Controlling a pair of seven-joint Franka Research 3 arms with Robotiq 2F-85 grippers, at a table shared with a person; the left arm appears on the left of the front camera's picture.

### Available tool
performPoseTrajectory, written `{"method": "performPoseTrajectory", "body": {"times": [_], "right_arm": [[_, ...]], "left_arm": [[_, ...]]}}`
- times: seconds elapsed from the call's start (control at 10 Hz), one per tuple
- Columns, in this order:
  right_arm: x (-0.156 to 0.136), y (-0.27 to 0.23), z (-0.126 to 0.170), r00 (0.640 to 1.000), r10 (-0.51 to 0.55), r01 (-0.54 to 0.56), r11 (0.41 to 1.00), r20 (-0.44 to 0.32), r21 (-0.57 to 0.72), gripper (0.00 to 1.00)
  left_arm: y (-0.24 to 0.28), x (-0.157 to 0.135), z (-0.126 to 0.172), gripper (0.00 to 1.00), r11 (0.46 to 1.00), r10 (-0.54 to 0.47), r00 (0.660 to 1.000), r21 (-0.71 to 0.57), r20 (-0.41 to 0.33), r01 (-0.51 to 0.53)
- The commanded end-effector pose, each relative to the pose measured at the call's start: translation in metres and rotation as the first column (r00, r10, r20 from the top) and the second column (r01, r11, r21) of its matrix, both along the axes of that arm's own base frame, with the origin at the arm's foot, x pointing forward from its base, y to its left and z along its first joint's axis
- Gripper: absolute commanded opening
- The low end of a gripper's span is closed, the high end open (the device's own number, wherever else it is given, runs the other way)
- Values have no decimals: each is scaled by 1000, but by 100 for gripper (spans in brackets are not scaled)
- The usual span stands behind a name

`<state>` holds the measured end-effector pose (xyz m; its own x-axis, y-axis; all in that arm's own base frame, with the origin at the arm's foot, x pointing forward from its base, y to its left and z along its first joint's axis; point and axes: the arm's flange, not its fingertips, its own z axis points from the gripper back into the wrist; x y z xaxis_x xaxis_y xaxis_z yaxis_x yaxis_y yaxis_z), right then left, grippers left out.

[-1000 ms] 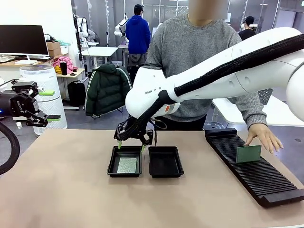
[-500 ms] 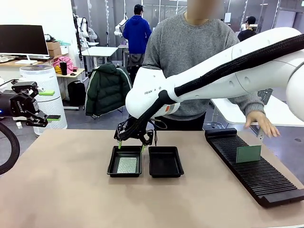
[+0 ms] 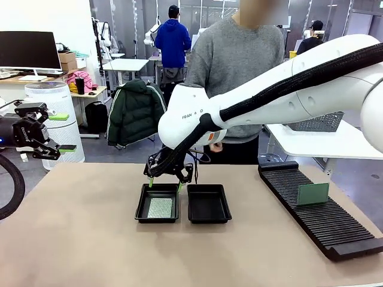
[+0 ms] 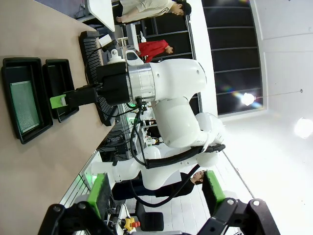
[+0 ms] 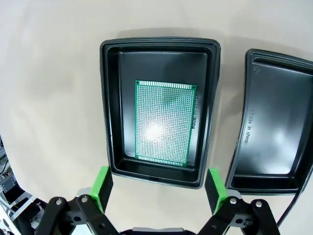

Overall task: Inspect and transfer BCBs to ESD trays.
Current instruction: Pick up the ESD tray and place it on the left side of the table.

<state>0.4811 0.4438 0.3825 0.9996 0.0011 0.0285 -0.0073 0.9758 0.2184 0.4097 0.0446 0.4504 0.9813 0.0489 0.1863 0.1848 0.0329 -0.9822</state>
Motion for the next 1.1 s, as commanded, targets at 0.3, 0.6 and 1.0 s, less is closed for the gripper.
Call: {"method": "performPoseTrajectory", "body": {"times": [0.3,0.6,1.0], "right_arm": [[0,0,0,1000,0,0,1000,0,0,100],[-29,-35,42,997,-63,59,995,54,83,100],[-52,-77,77,992,-86,71,986,94,151,100]], "left_arm": [[1,0,1,100,1000,2,1000,-2,1,-2],[-19,10,9,100,994,9,1000,105,18,-11],[-65,22,24,100,940,17,999,340,39,-30]]}}
